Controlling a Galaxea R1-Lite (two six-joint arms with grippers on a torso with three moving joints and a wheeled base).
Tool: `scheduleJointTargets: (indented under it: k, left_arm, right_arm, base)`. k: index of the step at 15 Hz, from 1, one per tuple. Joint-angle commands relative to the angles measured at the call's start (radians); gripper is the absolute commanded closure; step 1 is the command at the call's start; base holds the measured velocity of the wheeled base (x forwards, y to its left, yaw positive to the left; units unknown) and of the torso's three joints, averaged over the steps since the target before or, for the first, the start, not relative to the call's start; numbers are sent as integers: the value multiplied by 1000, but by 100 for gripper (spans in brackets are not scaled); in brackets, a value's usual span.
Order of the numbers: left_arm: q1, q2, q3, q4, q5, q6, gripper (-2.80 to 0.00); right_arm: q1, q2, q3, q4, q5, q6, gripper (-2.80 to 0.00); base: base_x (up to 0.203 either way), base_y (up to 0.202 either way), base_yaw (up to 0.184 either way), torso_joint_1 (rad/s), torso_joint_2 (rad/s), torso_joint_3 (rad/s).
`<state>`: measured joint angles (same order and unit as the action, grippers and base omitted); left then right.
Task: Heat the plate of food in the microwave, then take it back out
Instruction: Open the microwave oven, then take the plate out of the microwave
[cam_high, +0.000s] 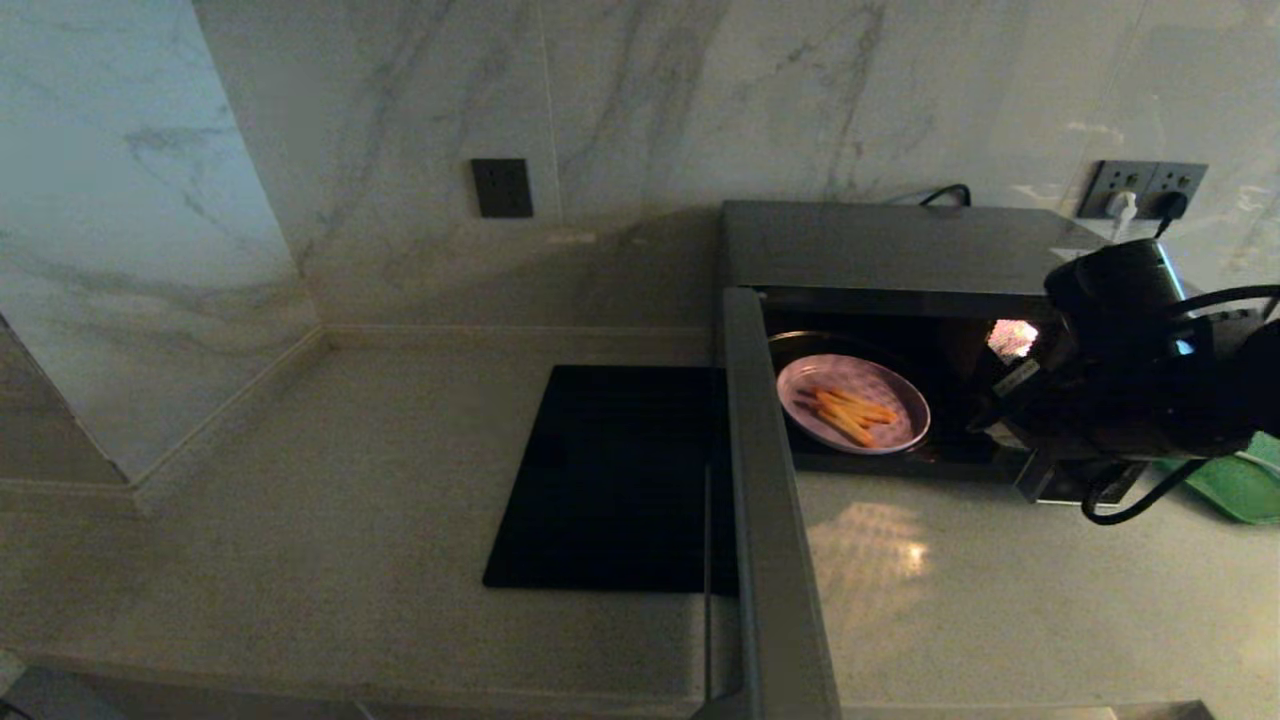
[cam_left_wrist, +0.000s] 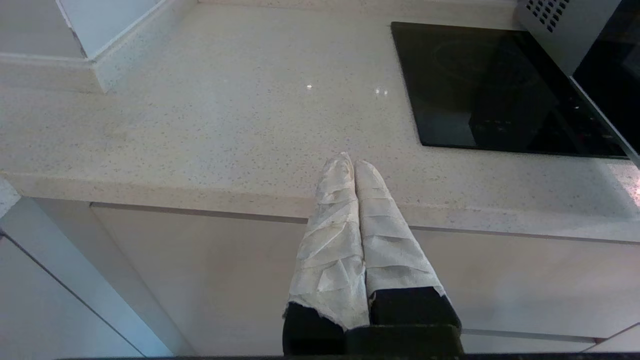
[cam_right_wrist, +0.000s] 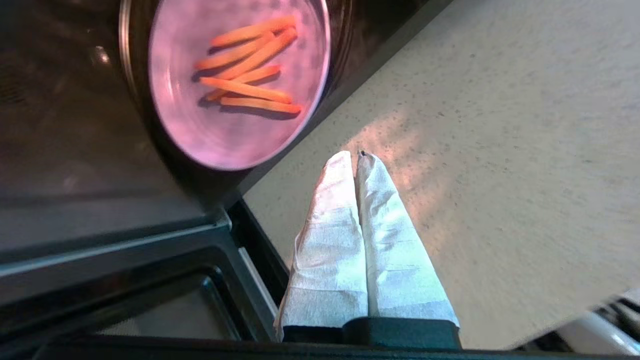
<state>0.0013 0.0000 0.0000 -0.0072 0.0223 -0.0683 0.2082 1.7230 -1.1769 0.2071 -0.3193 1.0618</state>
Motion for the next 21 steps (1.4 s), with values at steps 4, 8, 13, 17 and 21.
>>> scheduleJointTargets:
  k: [4,8,13,17,21]
  left_arm:
    - [1,0,0,0,1,-1,0]
    - [2,0,0,0,1,-1,0]
    - [1,0,0,0,1,-1,0]
    - [2,0,0,0,1,-1,0]
    - [0,0,0,0,1,-1,0]
  right_arm:
    - [-18,36,80,-58,5,23,0]
    - [-18,35,86,-60,26,23,0]
    - [-18,28,88,-60,28,35,-280]
    - [1,17,85,-60,41,44,-280]
    - [58,37,39,-52,28,112,-280]
  base:
    - [0,0,0,0,0,0]
    - [0,0,0,0,0,0]
    - [0,0,0,0,0,0]
    - [0,0,0,0,0,0]
    - [0,0,0,0,0,0]
